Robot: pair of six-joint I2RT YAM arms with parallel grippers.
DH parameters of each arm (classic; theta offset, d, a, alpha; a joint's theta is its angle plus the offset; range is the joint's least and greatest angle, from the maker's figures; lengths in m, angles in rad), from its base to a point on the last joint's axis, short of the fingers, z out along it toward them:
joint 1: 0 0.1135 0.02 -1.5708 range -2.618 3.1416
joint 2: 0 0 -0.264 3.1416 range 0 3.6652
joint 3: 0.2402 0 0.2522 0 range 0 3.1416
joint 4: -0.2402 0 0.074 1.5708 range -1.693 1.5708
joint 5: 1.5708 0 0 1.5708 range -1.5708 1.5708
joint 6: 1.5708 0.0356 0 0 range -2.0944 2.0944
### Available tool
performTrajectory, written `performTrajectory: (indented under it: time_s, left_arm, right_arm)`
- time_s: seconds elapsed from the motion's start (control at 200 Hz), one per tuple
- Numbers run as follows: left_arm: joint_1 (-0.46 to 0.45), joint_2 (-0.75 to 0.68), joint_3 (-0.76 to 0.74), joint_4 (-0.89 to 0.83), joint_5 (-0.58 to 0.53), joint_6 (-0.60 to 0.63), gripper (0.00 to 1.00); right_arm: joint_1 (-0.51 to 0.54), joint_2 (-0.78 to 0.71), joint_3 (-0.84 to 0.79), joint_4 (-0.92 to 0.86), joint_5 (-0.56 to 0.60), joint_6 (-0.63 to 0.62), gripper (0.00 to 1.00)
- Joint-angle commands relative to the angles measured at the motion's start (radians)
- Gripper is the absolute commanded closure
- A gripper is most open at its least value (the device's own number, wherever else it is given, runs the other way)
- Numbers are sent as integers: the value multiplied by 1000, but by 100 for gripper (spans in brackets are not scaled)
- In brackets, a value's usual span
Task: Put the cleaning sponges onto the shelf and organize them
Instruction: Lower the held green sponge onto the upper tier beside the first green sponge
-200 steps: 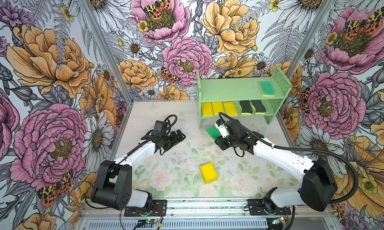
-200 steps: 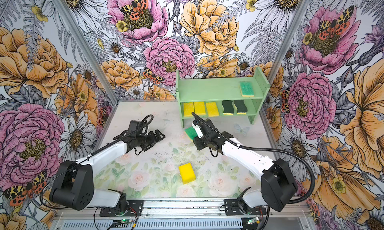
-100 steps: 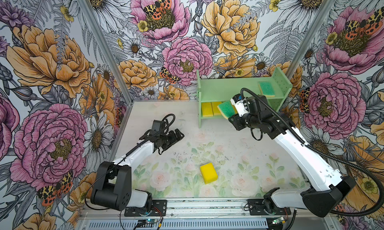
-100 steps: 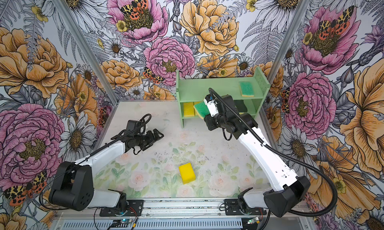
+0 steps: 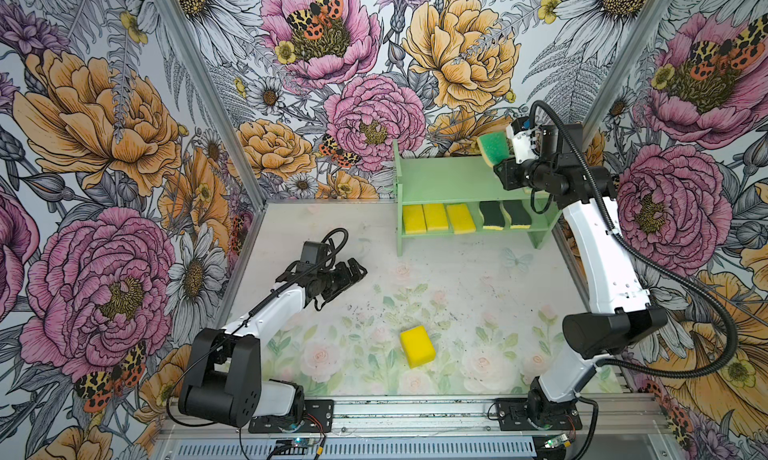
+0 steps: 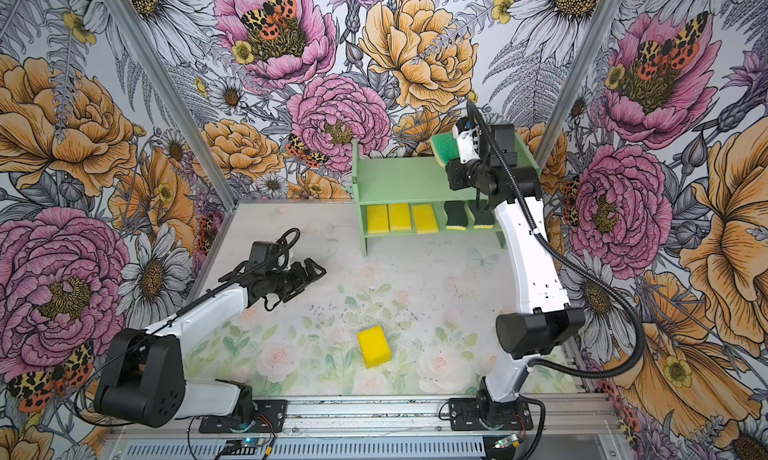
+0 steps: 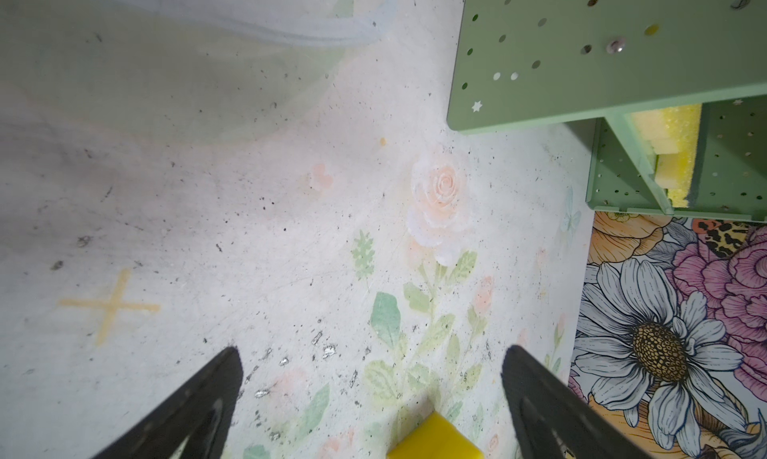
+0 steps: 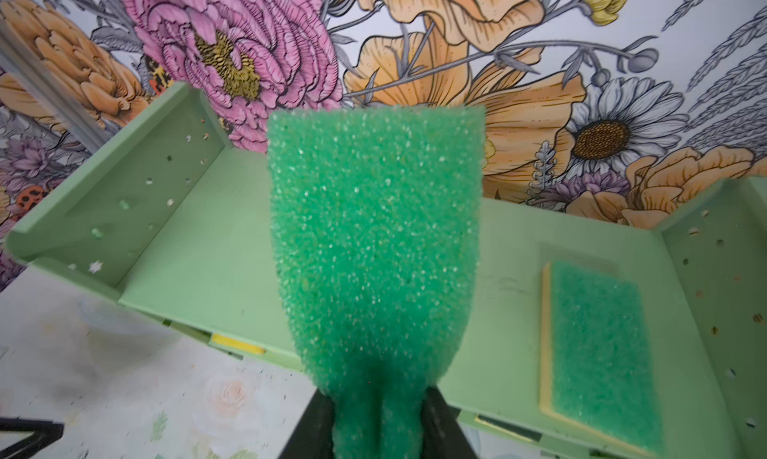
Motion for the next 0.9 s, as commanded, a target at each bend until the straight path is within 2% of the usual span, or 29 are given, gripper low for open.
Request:
performTrajectory:
  time_s: [0.0,0.27,0.63,0.891]
  left_arm:
    - [0,-19,-8,15,5,17,1]
    - [-9,-19,-4,14,3,12,1]
    - [-24,-28,-8,15,-11,1,1]
    - [-30,-27,-3,15,-11,0,1]
  right_arm:
    - [-39,100,114,-66,-40,54,70]
    - [-73,186,150,-82,-42,121,69]
    - [-73,138,32,-88,25,153,68]
    - [-72,124,13,-87,40,164,68]
